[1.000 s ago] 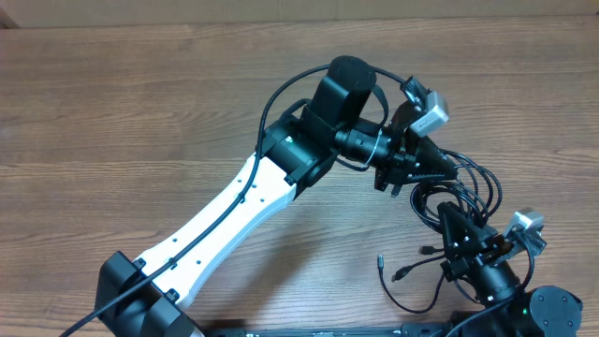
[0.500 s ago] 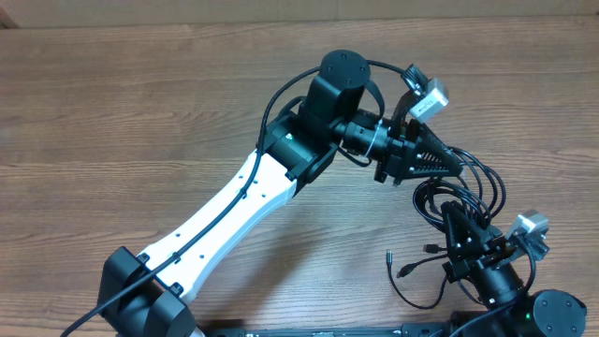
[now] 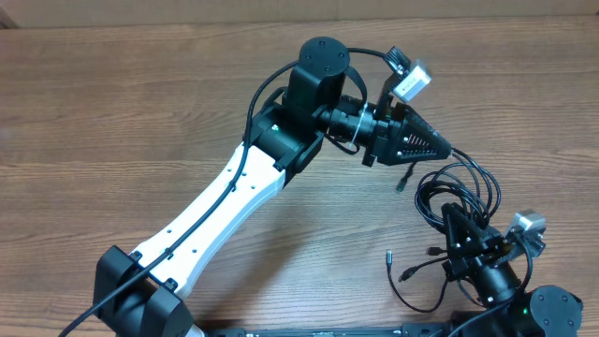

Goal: Untangle cables

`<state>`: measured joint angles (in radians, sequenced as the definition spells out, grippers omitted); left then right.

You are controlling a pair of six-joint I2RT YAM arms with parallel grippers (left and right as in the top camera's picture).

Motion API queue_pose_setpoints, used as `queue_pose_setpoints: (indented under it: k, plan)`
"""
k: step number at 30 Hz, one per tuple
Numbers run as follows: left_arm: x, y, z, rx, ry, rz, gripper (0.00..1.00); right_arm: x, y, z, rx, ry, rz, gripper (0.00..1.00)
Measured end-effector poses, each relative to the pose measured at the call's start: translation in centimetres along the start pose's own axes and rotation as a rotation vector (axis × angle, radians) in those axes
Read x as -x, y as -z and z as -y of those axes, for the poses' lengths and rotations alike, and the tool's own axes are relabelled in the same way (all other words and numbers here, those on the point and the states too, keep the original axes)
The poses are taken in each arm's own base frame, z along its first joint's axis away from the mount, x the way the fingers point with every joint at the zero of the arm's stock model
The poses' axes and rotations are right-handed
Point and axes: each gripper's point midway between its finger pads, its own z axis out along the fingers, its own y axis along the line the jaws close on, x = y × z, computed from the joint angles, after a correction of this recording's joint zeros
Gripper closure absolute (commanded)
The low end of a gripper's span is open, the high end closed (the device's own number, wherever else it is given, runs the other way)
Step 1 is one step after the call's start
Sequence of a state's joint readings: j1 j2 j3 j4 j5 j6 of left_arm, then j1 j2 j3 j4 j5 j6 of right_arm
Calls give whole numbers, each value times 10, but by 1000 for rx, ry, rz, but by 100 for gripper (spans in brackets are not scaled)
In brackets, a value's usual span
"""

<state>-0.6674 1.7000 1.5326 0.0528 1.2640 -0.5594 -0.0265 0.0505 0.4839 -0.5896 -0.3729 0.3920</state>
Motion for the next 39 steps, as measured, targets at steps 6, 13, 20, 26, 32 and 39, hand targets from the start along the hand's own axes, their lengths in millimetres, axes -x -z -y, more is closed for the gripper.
queue_pose_setpoints:
  k: [6,13,20,26,32,39]
  plan:
    - [-19,1,7,-62,-23,-68,77,1,0,-1,3,2,5,96]
    - [-37,1,-17,58,35,-89,43,6,0,-6,30,14,22,91]
    - [-34,-3,-34,163,2,-71,41,6,0,-8,37,14,20,91]
    - [-38,-15,-32,176,-8,-80,51,6,0,-10,51,17,19,91]
    - [-36,-21,-28,163,-42,-78,96,6,0,-11,56,17,17,92]
    - [-35,-22,-28,166,-41,-74,96,6,0,-11,56,18,17,94]
